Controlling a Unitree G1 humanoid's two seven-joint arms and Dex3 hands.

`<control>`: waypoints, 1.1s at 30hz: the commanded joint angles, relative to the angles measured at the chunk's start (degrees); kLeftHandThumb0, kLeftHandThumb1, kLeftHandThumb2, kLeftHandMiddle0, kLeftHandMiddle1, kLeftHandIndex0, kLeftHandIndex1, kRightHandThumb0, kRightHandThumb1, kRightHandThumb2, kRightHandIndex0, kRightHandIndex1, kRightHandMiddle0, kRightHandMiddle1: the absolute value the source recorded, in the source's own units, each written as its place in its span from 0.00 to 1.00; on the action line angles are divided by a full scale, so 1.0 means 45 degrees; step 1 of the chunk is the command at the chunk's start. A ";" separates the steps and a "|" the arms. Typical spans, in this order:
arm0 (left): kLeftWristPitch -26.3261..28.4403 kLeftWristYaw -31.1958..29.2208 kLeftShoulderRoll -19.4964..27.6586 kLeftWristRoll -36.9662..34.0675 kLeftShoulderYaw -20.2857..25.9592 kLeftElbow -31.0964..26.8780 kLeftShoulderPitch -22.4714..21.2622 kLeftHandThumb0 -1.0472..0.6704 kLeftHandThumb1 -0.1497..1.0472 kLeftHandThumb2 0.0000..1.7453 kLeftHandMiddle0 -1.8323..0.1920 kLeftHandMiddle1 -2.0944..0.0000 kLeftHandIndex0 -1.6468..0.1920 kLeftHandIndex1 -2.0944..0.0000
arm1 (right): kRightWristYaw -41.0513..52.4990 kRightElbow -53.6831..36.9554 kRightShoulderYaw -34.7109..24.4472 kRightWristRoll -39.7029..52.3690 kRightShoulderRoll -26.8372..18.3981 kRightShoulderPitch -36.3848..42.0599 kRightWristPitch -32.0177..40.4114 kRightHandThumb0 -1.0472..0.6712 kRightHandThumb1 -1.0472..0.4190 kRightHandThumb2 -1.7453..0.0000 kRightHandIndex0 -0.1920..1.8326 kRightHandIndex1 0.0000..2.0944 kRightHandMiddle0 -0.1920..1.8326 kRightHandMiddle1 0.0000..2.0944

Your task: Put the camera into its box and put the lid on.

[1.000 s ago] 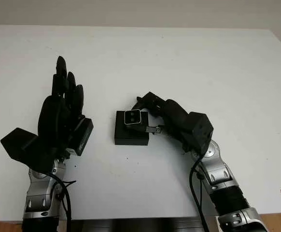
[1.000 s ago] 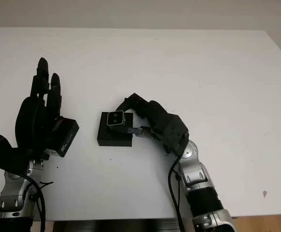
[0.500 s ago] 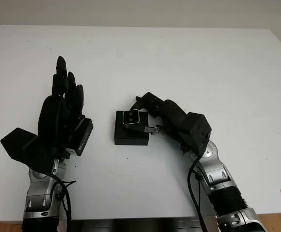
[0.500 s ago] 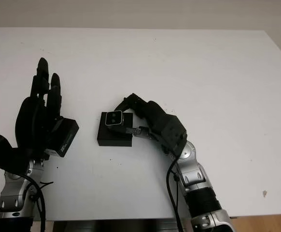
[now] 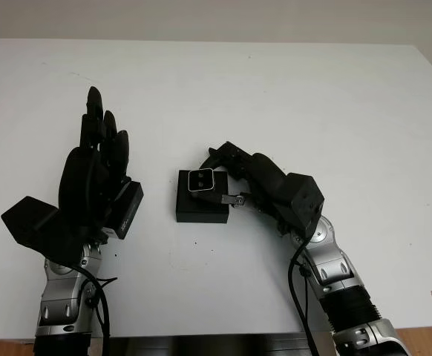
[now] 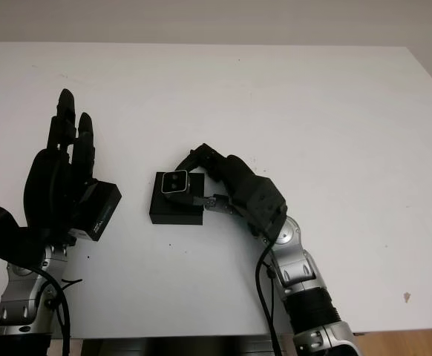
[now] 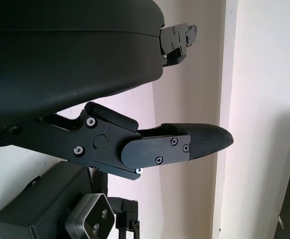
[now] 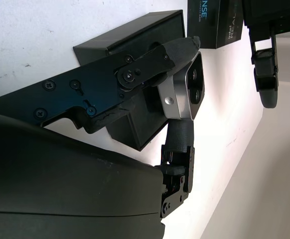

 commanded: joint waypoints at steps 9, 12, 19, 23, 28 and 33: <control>-0.0109 -0.0079 0.0038 0.0032 -0.0017 -0.0174 0.0121 0.18 1.00 0.30 1.00 1.00 1.00 1.00 | 0.0924 -0.0346 0.0466 -0.0229 -0.0592 0.0179 0.1396 0.21 0.06 0.97 0.11 0.00 0.07 0.45; -0.0136 -0.0073 -0.0020 -0.0043 0.0006 -0.0165 0.0118 0.19 1.00 0.29 1.00 1.00 1.00 1.00 | 0.0997 -0.0517 0.0435 -0.0151 -0.0574 0.0191 0.1778 0.22 0.07 0.97 0.08 0.01 0.08 0.39; -0.0161 -0.0037 0.0010 0.0051 -0.0026 -0.0151 0.0123 0.18 1.00 0.29 1.00 1.00 1.00 1.00 | 0.0952 -0.0552 0.0405 -0.0056 -0.0528 0.0229 0.1919 0.23 0.08 0.97 0.07 0.01 0.09 0.34; -0.0139 -0.0013 0.0001 0.0081 -0.0028 -0.0176 0.0128 0.18 1.00 0.30 1.00 1.00 1.00 1.00 | 0.0968 -0.0568 0.0362 0.0061 -0.0521 0.0240 0.1913 0.23 0.08 0.97 0.07 0.01 0.10 0.33; 0.0010 0.0034 0.0052 0.0132 -0.0037 -0.0304 0.0160 0.18 1.00 0.29 1.00 1.00 1.00 1.00 | 0.0765 -0.1199 0.0011 0.0271 -0.0639 0.0211 0.2331 0.21 0.05 0.96 0.07 0.02 0.09 0.32; -0.0126 0.0013 0.0033 -0.0039 0.0075 -0.0551 0.0259 0.19 1.00 0.29 1.00 1.00 1.00 1.00 | 0.0045 -0.2024 -0.1388 0.1718 -0.0104 0.0263 0.2185 0.20 0.00 0.93 0.10 0.03 0.10 0.28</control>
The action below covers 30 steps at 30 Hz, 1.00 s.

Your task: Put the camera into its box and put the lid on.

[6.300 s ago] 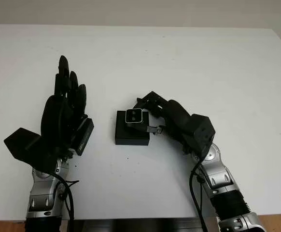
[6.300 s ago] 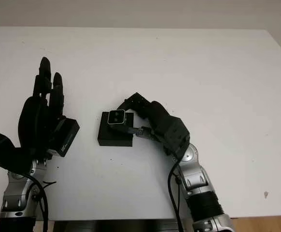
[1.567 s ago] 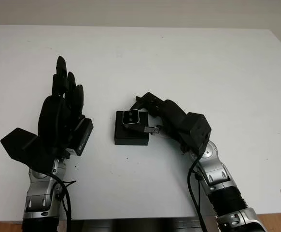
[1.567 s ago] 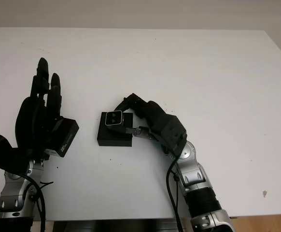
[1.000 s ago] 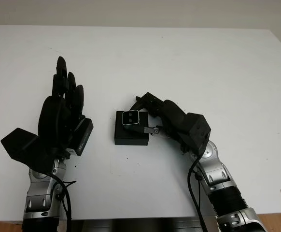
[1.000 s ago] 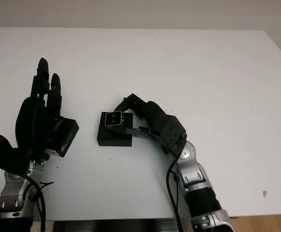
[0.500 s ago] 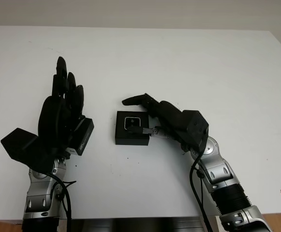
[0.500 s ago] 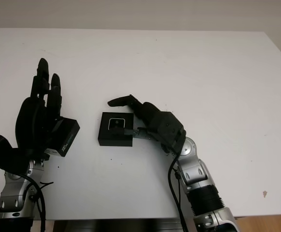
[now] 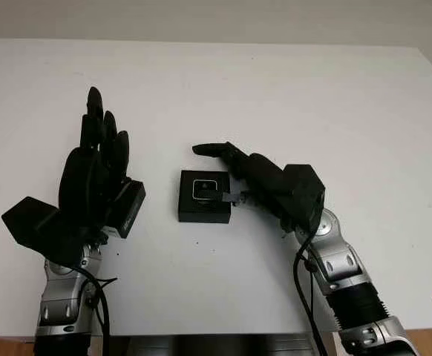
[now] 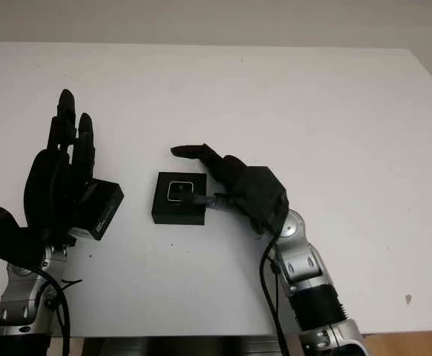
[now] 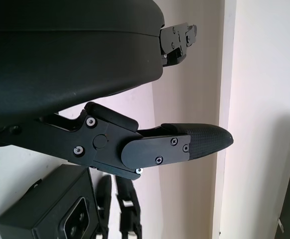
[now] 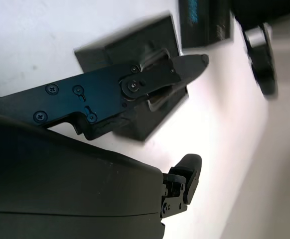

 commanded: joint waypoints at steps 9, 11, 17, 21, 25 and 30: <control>-0.0115 -0.1555 0.2542 -0.0116 0.1256 -0.1346 0.0133 0.20 1.00 0.27 0.96 0.97 0.95 0.97 | -0.1515 -0.1646 -0.1648 0.0830 0.0012 0.0007 -0.1044 0.23 0.00 0.74 0.17 0.05 0.04 0.37; 0.0077 -0.1877 0.3367 -0.0121 0.1663 -0.1449 0.0067 0.19 1.00 0.24 0.93 0.96 0.92 0.96 | -0.1393 -0.1577 -0.1858 0.1183 -0.0005 0.0066 -0.1118 0.23 0.00 0.73 0.16 0.04 0.01 0.47; -0.0614 -0.2096 0.5221 0.0960 0.2557 -0.0778 -0.0115 0.22 1.00 0.12 0.79 0.94 0.79 0.92 | -0.1425 -0.1486 -0.1961 0.1470 0.0018 0.0295 -0.1071 0.24 0.00 0.73 0.15 0.04 0.00 0.48; -0.0975 -0.2202 0.5976 0.1258 0.3003 -0.0121 -0.0115 0.30 0.99 0.05 0.59 0.94 0.64 0.90 | -0.1604 -0.1458 -0.1911 0.1338 0.0018 0.0380 -0.1043 0.23 0.00 0.73 0.15 0.04 0.00 0.45; -0.0816 -0.3108 0.7765 0.2434 0.2996 0.0159 0.0187 0.26 0.94 0.02 0.56 0.96 0.61 0.91 | -0.1680 -0.1372 -0.1930 0.1319 0.0013 0.0412 -0.1083 0.25 0.00 0.73 0.17 0.04 0.00 0.54; -0.1360 -0.5213 1.0333 0.3885 0.2220 0.0648 0.0142 0.17 0.88 0.02 0.73 0.99 0.73 0.98 | -0.1722 -0.1342 -0.2000 0.1424 0.0033 0.0444 -0.1024 0.25 0.00 0.73 0.18 0.04 0.00 0.57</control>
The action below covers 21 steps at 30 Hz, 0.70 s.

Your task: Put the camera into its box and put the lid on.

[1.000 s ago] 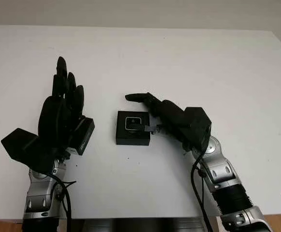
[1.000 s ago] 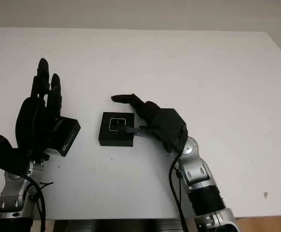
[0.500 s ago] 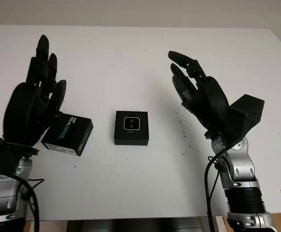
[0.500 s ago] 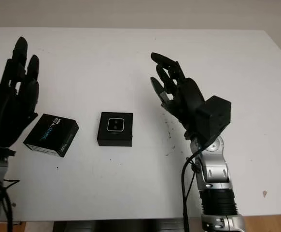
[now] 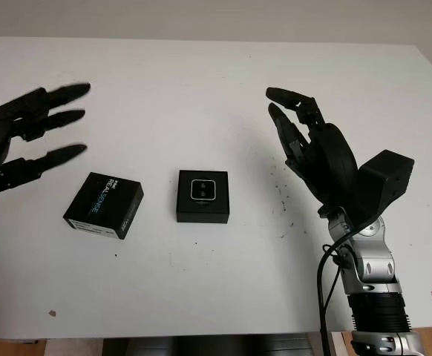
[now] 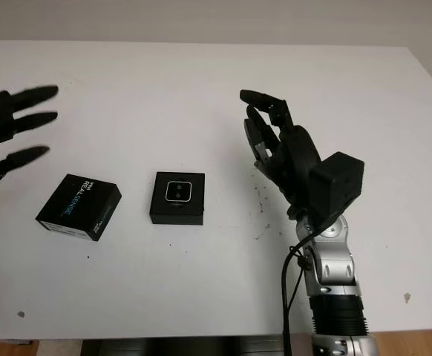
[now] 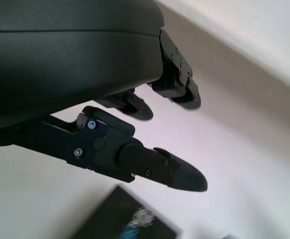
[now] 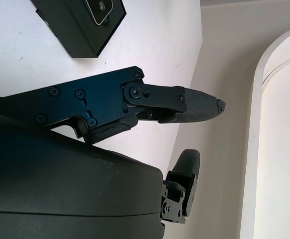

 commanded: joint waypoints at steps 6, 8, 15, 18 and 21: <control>0.0386 -0.2534 0.2191 0.0699 -0.1531 0.0294 -0.0541 0.17 0.81 0.03 0.87 0.99 0.86 1.00 | -0.0078 0.0123 -0.0089 -0.0007 -0.0077 0.0062 -0.0098 0.26 0.00 0.71 0.17 0.04 0.00 0.51; 0.0360 -0.2818 0.2379 0.0992 -0.1961 0.0450 -0.0725 0.17 0.81 0.03 0.89 0.99 0.88 0.99 | -0.0115 0.0135 -0.0118 -0.0042 -0.0115 0.0055 -0.0108 0.25 0.00 0.71 0.17 0.04 0.00 0.48; 0.0725 -0.2871 0.2395 0.1921 -0.2808 0.0451 -0.0838 0.15 0.81 0.03 0.93 0.98 0.94 0.99 | -0.0223 -0.0113 -0.0267 0.0042 -0.0195 0.0080 0.0148 0.26 0.00 0.71 0.15 0.03 0.00 0.43; 0.0502 -0.2550 0.2166 0.2117 -0.2995 0.0631 -0.0784 0.15 0.82 0.03 0.93 0.98 0.96 0.99 | -0.0299 -0.0151 -0.0308 0.0018 -0.0221 0.0099 0.0293 0.27 0.00 0.71 0.15 0.03 0.00 0.43; 0.0352 -0.2086 0.1868 0.2334 -0.3285 0.0933 -0.0930 0.15 0.83 0.03 0.95 0.98 0.98 0.99 | -0.0382 -0.0147 -0.0337 0.0017 -0.0187 0.0134 0.0303 0.28 0.00 0.70 0.15 0.03 0.01 0.42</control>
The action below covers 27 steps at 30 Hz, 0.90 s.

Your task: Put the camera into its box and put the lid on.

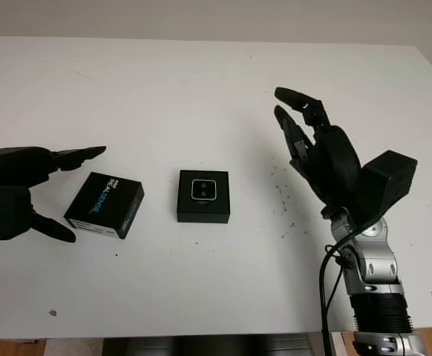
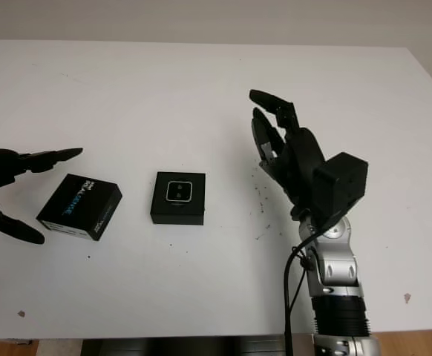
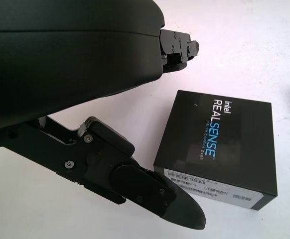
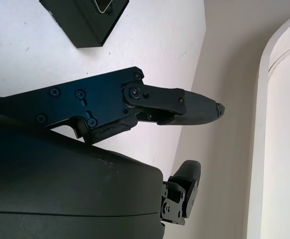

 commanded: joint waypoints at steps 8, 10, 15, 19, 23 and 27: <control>-0.0480 0.1068 -0.0835 0.0784 -0.1022 0.1155 -0.0898 0.14 0.87 0.04 0.96 0.98 0.99 0.98 | -0.0337 -0.0525 -0.0245 0.0062 -0.0062 0.0318 0.0397 0.30 0.00 0.69 0.17 0.04 0.02 0.46; -0.0578 0.1077 -0.0917 0.0829 -0.1210 0.1354 -0.1081 0.14 0.87 0.03 0.96 0.97 0.99 0.98 | -0.0441 -0.0667 -0.0268 0.0082 -0.0052 0.0360 0.0604 0.30 0.00 0.69 0.18 0.04 0.03 0.45; -0.0780 0.1021 -0.1042 0.1059 -0.1718 0.1698 -0.1352 0.15 0.86 0.03 0.94 0.97 0.98 0.97 | -0.0515 -0.0751 -0.0295 0.0047 -0.0051 0.0424 0.0739 0.31 0.00 0.68 0.17 0.03 0.03 0.41; -0.1036 0.0881 -0.1110 0.1120 -0.2090 0.1994 -0.1516 0.16 0.85 0.03 0.94 0.97 0.97 0.97 | -0.0470 -0.0640 -0.0320 0.0106 -0.0038 0.0404 0.0628 0.30 0.00 0.67 0.17 0.03 0.03 0.40; -0.1325 0.0809 -0.1088 0.1328 -0.2430 0.2186 -0.1660 0.17 0.84 0.03 0.93 0.97 0.97 0.97 | -0.0677 -0.0696 -0.0358 0.0067 0.0029 0.0403 0.0772 0.30 0.00 0.67 0.18 0.03 0.05 0.40; -0.1541 0.0704 -0.1088 0.1523 -0.2669 0.2272 -0.1793 0.19 0.83 0.03 0.92 0.97 0.95 0.97 | -0.0956 -0.0783 -0.0301 -0.0055 0.0059 0.0435 0.0846 0.31 0.00 0.67 0.19 0.04 0.05 0.40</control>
